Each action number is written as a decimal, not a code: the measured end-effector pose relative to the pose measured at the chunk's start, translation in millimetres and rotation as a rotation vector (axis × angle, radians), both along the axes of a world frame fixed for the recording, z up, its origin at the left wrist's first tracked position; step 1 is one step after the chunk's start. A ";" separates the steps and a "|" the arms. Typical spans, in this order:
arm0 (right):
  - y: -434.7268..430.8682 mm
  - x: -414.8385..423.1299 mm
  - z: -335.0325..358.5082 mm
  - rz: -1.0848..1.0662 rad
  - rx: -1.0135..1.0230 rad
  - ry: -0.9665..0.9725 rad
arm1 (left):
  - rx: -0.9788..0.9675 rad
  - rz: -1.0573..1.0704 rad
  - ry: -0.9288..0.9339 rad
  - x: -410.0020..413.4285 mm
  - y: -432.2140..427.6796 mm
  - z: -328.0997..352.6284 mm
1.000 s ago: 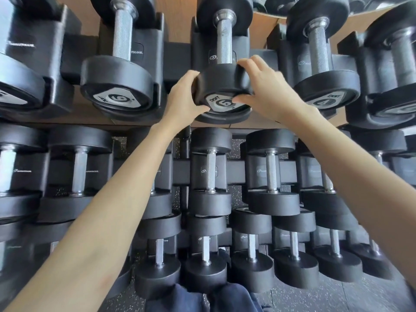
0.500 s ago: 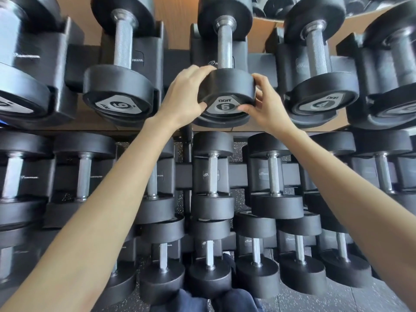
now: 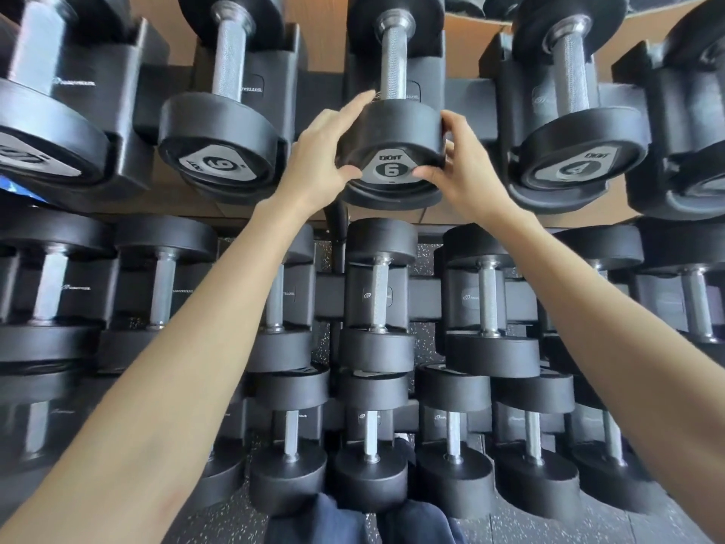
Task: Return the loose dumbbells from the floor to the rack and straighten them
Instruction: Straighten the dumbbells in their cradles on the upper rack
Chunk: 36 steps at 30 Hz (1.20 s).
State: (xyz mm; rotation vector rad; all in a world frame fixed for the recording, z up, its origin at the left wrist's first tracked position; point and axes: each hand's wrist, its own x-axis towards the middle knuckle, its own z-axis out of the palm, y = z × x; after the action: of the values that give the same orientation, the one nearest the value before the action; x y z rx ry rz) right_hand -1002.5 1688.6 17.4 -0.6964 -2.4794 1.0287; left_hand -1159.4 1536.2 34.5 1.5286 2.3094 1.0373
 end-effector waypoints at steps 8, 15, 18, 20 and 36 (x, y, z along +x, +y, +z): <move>-24.9 20.4 16.5 -0.143 0.276 -0.133 | -0.108 -0.024 0.242 16.2 -9.1 0.5; -105.1 40.7 15.8 -0.162 0.702 -0.137 | -0.075 0.046 0.546 35.0 -68.9 -6.5; -135.6 37.8 11.0 -0.121 0.741 -0.149 | -0.062 0.088 0.590 40.3 -99.8 -2.7; -148.3 35.5 9.1 -0.093 0.735 -0.155 | -0.047 0.127 0.614 44.0 -118.1 -2.2; -208.2 53.4 -14.8 0.223 0.688 -0.192 | -0.192 0.306 0.578 97.7 -209.6 -40.1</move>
State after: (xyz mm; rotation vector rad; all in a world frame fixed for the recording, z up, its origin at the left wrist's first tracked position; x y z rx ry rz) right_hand -949.1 1480.5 2.5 -0.3103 -2.8590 0.1183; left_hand -1061.7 1326.5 -5.6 1.5829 2.9985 0.4283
